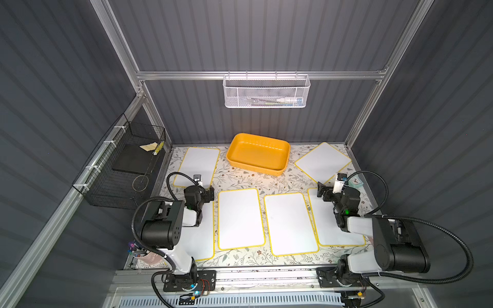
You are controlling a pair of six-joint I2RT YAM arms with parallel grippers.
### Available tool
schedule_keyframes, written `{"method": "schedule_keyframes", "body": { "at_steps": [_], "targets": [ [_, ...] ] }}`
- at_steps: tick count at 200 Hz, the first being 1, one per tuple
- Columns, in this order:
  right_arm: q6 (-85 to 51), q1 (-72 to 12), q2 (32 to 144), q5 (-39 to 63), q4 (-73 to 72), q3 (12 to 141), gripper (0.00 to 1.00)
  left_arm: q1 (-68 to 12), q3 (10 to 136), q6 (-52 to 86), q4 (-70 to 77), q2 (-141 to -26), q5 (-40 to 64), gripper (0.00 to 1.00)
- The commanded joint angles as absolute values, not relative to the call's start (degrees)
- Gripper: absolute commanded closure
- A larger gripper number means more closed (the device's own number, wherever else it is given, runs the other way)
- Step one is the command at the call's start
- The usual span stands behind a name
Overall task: Put the whiteboard into the storage box
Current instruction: Pick up the whiteboard at the center of the board.
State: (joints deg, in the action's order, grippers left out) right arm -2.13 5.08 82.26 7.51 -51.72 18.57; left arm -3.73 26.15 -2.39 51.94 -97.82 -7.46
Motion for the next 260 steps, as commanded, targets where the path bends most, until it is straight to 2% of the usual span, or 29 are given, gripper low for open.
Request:
{"method": "schedule_keyframes", "body": {
  "at_steps": [1,260],
  "targets": [
    [-2.02,5.01,82.62,7.57,-52.91,19.25,0.01,-3.96,26.90,-2.56,53.13,-98.46,-7.65,0.01],
    [-1.96,5.01,82.53,7.50,-52.91,19.17,0.01,-3.96,27.25,-2.02,52.47,-98.52,-7.91,0.01]
  ]
}}
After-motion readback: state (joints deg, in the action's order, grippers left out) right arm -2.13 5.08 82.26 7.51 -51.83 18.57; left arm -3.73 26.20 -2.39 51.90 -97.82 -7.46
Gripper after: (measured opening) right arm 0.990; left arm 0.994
